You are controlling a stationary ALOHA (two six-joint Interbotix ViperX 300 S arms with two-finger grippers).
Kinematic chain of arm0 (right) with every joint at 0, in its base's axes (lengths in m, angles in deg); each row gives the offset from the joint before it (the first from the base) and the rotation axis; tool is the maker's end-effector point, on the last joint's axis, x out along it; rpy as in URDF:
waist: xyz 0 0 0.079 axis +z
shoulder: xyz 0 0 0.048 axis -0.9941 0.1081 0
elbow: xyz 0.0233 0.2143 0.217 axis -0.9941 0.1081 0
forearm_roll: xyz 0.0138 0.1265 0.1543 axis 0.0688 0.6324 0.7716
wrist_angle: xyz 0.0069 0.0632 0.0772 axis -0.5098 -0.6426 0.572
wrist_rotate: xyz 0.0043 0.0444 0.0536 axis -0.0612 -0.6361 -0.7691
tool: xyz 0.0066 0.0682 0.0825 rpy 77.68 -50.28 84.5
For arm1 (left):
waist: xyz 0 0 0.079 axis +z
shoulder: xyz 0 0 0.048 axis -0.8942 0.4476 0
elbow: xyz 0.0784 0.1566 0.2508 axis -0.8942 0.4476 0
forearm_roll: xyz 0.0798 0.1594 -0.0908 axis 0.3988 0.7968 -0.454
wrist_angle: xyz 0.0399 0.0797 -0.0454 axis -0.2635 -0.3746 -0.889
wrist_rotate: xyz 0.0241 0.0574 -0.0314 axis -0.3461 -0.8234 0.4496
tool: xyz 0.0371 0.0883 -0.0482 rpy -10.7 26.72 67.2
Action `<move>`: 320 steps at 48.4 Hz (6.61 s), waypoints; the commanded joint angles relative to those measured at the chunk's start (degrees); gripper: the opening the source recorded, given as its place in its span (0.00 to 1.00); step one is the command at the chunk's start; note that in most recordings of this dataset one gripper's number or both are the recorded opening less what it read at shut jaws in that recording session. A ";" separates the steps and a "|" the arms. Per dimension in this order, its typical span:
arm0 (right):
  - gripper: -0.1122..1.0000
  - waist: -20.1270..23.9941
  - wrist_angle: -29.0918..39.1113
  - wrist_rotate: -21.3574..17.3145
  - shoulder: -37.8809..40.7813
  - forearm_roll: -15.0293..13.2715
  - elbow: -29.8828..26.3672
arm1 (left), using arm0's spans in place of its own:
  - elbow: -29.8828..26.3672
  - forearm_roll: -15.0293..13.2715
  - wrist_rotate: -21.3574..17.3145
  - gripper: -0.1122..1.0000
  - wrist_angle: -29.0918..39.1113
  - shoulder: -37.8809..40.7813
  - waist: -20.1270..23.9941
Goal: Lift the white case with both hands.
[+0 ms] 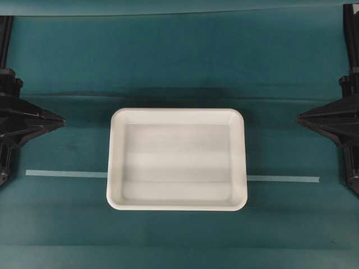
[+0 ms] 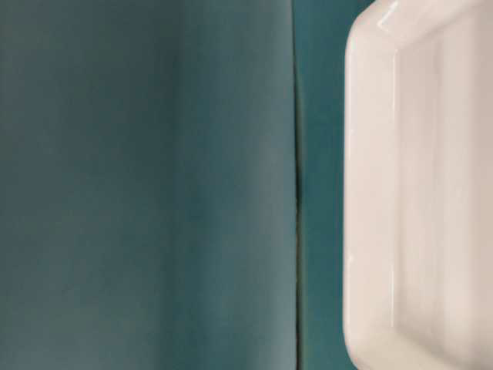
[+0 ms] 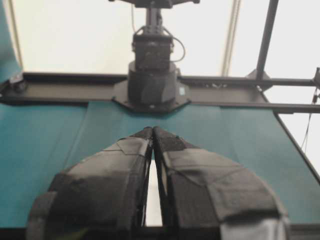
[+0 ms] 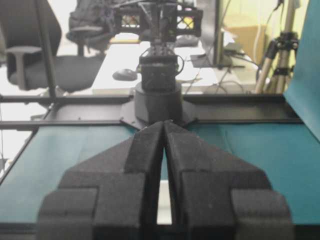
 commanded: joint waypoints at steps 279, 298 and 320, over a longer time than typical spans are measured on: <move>0.21 2.37 -12.48 -75.85 56.60 14.68 0.97 | 2.46 1.05 69.35 0.20 -19.42 52.73 2.72; 0.21 2.29 -11.34 -76.99 54.76 14.77 0.79 | 0.70 1.05 70.58 0.20 -19.25 52.21 2.81; 0.21 0.18 1.93 -77.17 43.07 14.50 -1.05 | -4.22 1.05 74.44 0.20 -5.36 44.12 1.76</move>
